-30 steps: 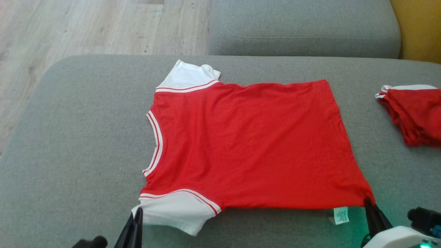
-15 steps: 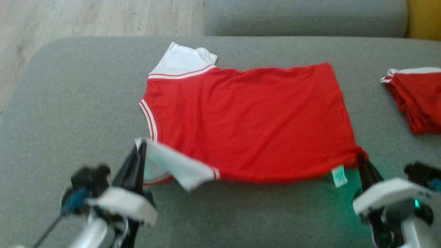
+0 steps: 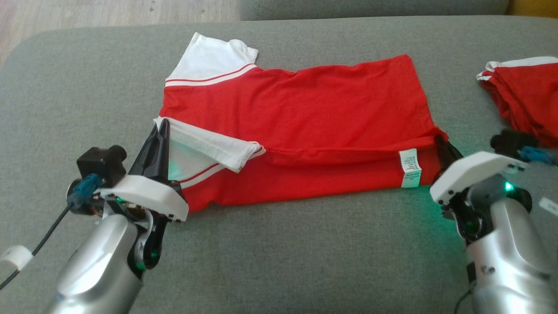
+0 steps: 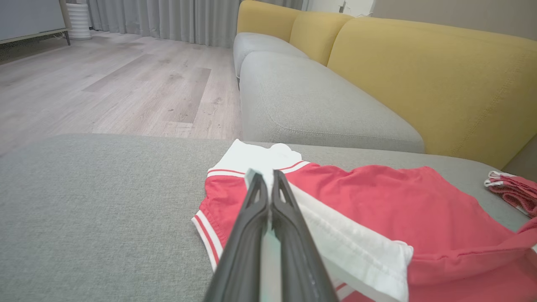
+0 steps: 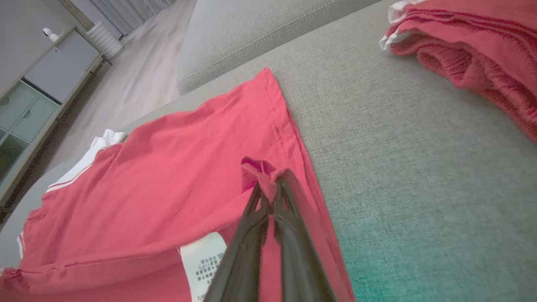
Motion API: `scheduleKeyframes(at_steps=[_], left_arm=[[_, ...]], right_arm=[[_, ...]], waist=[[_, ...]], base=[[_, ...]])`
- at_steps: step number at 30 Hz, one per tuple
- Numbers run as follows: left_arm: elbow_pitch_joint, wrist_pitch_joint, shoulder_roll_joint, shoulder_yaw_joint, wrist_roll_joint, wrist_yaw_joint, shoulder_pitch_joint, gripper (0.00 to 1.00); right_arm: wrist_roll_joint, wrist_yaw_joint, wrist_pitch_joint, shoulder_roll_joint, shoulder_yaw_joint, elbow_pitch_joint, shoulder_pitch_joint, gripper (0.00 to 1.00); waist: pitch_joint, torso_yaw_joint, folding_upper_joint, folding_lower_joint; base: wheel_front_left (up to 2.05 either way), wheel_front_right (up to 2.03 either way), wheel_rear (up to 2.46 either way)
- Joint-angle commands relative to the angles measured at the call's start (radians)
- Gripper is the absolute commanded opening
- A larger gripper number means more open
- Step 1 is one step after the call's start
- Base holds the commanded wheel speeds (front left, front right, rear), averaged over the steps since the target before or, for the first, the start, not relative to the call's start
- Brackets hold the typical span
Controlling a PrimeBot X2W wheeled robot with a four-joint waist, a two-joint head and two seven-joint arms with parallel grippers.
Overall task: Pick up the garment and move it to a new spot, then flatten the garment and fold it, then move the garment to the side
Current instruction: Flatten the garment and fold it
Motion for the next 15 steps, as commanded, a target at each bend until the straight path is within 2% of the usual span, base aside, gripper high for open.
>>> scheduleKeyframes(at_steps=[1,5,13,14,15], left_arm=[[-0.013,-0.007,0.022,0.048,-0.004,-0.004,-0.059,0.00],[0.027,0.003,0.017,0.041,-0.006,-0.012,-0.080,0.00],[0.078,0.033,0.015,0.033,-0.009,-0.016,-0.121,0.00],[0.084,0.040,0.016,0.032,-0.010,-0.016,-0.126,0.00],[0.090,0.050,0.016,0.030,-0.012,-0.016,-0.130,0.00]], right_arm=[[-0.020,0.007,0.016,-0.005,0.030,-0.015,-0.051,0.00],[-0.095,0.007,0.069,-0.005,0.037,0.044,-0.103,0.00],[-0.159,0.007,0.103,-0.005,0.021,0.087,-0.174,0.00],[-0.164,0.007,0.105,-0.005,0.019,0.093,-0.180,0.06],[-0.169,0.007,0.104,-0.005,0.018,0.096,-0.187,0.24]], waist=[[0.000,-0.001,0.0000,-0.0001],[0.003,0.000,0.0000,-0.0001],[0.007,0.003,0.0000,-0.0001],[0.007,0.004,0.0000,-0.0001],[0.007,0.004,0.0000,-0.0001]], base=[[0.00,0.00,0.00],[0.00,0.00,0.00],[0.00,0.00,0.00],[0.00,0.00,0.00],[0.00,0.00,0.00]])
